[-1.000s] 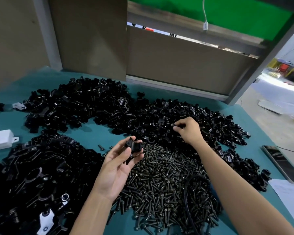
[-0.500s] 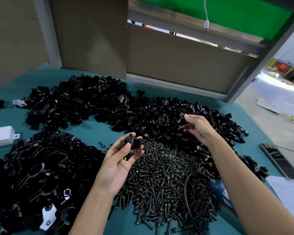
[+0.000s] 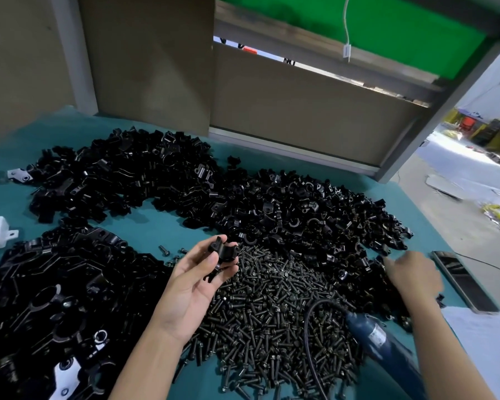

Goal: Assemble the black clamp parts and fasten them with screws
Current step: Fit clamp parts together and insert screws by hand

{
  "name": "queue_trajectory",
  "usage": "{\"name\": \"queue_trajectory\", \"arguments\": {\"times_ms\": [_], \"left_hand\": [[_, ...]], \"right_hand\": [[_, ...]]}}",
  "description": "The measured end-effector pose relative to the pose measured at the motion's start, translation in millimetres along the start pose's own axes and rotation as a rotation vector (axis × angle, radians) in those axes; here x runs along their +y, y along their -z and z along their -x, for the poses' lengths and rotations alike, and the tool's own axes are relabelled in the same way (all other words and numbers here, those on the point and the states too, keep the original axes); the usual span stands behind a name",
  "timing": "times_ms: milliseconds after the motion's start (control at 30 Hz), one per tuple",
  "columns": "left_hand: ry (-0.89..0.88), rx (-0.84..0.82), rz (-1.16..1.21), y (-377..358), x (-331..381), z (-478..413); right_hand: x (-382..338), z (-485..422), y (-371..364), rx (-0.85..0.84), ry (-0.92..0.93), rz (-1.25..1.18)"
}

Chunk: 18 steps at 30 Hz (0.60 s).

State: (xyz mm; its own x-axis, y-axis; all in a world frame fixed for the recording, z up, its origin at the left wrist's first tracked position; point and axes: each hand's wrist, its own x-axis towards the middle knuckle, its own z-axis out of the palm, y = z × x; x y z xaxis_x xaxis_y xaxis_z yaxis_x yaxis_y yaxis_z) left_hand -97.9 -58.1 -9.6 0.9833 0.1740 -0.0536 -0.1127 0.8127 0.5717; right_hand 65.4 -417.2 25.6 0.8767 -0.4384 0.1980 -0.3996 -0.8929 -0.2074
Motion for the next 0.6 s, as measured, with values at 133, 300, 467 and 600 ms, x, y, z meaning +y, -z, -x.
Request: {"name": "queue_trajectory", "arguments": {"times_ms": [133, 300, 467, 600], "left_hand": [[0.0, 0.005, -0.005, 1, 0, -1], [-0.018, 0.011, -0.036, 0, 0, 0], [-0.015, 0.024, -0.051, -3, 2, 1], [-0.006, 0.031, -0.047, -3, 3, 2]], "right_hand": [[-12, 9, 5, -0.015, 0.045, 0.034], [-88, 24, 10, -0.079, 0.545, -0.303], [-155, 40, -10, -0.279, 0.866, -0.09], [-167, 41, -23, -0.286, 0.728, -0.01]]}}
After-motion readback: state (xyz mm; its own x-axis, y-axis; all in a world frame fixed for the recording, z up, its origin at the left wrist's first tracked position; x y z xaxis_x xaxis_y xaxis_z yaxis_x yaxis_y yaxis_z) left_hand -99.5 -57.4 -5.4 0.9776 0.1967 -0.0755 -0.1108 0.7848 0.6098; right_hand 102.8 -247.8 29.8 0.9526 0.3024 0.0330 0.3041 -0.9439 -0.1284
